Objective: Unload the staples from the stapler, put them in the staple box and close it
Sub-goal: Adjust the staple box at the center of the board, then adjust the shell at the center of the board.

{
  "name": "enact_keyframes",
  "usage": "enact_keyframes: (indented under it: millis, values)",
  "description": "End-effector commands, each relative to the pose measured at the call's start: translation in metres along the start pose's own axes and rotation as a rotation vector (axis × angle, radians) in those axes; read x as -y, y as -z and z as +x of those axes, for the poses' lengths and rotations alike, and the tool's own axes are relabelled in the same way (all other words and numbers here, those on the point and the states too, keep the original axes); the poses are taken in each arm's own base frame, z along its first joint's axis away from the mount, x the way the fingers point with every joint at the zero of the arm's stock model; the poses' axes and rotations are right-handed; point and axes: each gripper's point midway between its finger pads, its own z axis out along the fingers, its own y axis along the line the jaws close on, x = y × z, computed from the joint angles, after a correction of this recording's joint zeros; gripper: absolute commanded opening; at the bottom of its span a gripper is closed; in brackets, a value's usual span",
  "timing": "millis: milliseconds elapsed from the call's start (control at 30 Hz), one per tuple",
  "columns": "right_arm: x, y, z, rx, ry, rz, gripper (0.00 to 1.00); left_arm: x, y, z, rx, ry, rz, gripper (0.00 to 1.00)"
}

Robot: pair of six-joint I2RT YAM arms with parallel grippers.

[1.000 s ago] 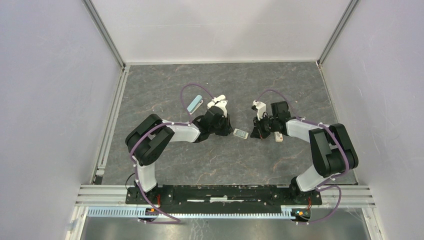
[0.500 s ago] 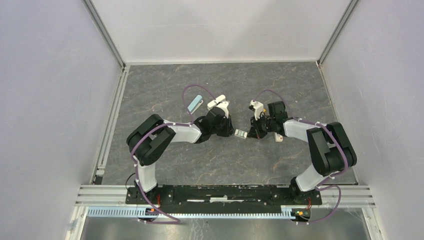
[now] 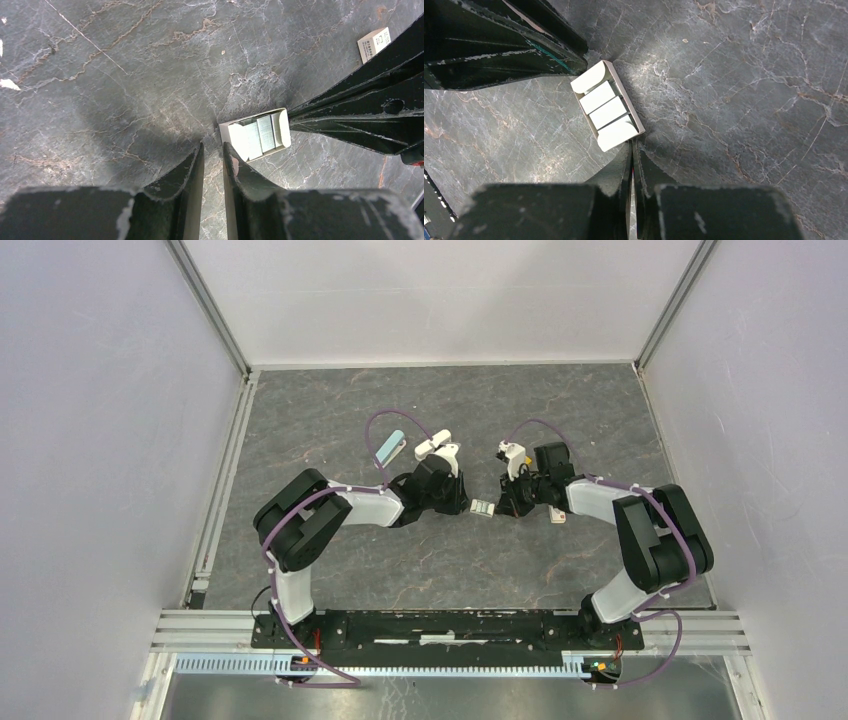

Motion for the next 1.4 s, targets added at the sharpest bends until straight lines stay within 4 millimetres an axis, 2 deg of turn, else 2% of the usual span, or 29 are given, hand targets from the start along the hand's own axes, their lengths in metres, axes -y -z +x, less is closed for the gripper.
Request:
enact_keyframes:
  millis: [0, 233, 367, 467, 533, 600, 667, 733, 800, 933, 1100, 1200, 1367]
  values:
    - [0.007, 0.005, -0.013, 0.014, 0.069, 0.051, 0.08, 0.016, 0.009, -0.015, 0.046, 0.027, 0.027, 0.28]
    - [0.018, 0.026, -0.029, 0.041, 0.161, 0.127, 0.11, 0.018, 0.038, -0.044, 0.149, 0.009, -0.007, 0.33]
    - [0.021, 0.049, -0.041, 0.056, 0.292, 0.155, 0.14, 0.017, 0.060, -0.053, 0.201, -0.019, -0.010, 0.34]
    - [0.026, 0.079, -0.052, 0.109, 0.349, 0.229, 0.22, 0.016, 0.088, -0.060, 0.275, -0.037, -0.010, 0.34]
    - [0.038, 0.100, -0.053, 0.143, 0.331, 0.285, 0.31, 0.015, 0.112, -0.063, 0.335, -0.052, -0.008, 0.35]
    - [0.052, 0.120, -0.053, 0.189, 0.274, 0.302, 0.33, 0.009, 0.135, -0.059, 0.377, -0.062, -0.009, 0.37]
    - [0.069, 0.137, -0.044, 0.178, 0.238, 0.329, 0.34, 0.003, 0.156, -0.056, 0.433, -0.057, -0.001, 0.51]
    - [0.077, 0.141, -0.025, 0.113, 0.238, 0.365, 0.36, -0.003, 0.175, -0.054, 0.508, -0.017, 0.015, 0.78]
    - [0.086, 0.145, -0.006, 0.062, 0.232, 0.434, 0.37, -0.011, 0.185, -0.045, 0.548, 0.029, 0.034, 0.98]
    - [0.110, 0.154, 0.016, 0.045, 0.123, 0.594, 0.30, -0.010, 0.190, -0.024, 0.532, 0.093, 0.110, 1.00]
    - [0.126, 0.152, 0.033, 0.002, 0.031, 0.649, 0.19, -0.005, 0.192, -0.012, 0.511, 0.137, 0.165, 1.00]
    - [0.127, 0.144, 0.044, -0.036, 0.009, 0.621, 0.16, -0.007, 0.194, -0.010, 0.517, 0.147, 0.168, 1.00]
    - [0.127, 0.135, 0.050, -0.061, -0.005, 0.577, 0.16, -0.009, 0.193, -0.006, 0.506, 0.147, 0.165, 1.00]
